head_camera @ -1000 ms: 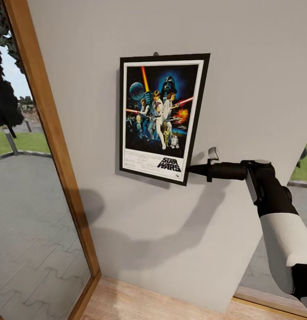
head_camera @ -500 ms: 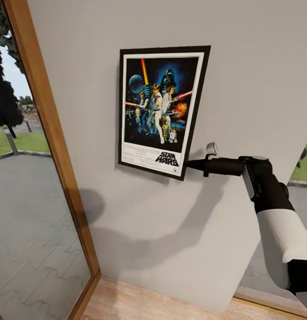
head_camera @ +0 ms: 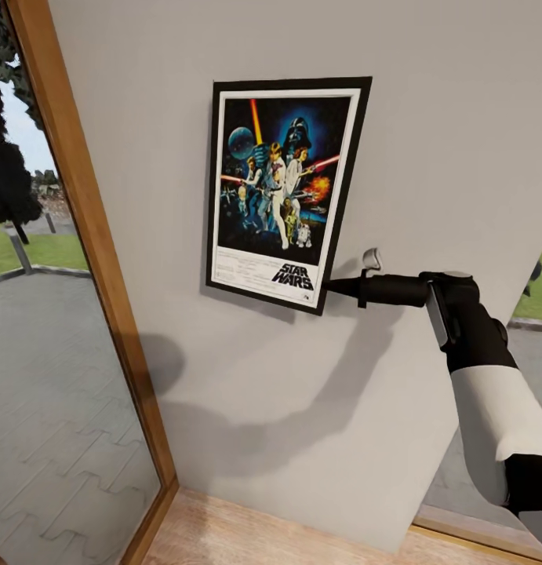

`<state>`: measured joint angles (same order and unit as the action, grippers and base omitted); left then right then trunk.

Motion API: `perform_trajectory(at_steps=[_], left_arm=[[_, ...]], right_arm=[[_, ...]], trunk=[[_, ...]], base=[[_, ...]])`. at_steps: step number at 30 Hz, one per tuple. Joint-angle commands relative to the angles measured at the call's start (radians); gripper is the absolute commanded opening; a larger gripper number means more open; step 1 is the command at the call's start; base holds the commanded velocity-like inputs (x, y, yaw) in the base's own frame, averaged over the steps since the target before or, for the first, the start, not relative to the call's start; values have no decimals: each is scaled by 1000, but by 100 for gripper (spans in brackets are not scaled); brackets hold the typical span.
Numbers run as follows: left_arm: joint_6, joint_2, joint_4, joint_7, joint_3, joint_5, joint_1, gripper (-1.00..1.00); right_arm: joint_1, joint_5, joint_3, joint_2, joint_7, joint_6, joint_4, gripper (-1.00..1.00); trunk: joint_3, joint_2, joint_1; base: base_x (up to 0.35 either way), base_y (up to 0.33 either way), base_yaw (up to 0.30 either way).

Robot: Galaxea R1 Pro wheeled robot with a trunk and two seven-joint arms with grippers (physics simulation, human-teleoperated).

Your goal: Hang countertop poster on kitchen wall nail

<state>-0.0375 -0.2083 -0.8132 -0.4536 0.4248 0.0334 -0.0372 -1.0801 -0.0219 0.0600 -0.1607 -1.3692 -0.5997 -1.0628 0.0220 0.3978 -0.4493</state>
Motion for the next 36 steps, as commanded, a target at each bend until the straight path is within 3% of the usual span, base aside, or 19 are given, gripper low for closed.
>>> perform_trajectory(at_steps=[1,21,36], left_arm=[[-4,0,-1,-5,2,3,0,100],[-4,0,-4,-6,2,3,0,100],[-2,2,-6,-5,2,3,-1,100]], right_arm=[[-3,-1,1,0,-6,-14,0,-100],[-28,-6,0,27,-5,-17,9,-100],[-29,-5,-4,29,25,-15,21,-100]], trunk=[[2,2,-1],[2,2,-1],[2,2,-1]], base=[[0,0,0],[0,0,0],[0,0,0]])
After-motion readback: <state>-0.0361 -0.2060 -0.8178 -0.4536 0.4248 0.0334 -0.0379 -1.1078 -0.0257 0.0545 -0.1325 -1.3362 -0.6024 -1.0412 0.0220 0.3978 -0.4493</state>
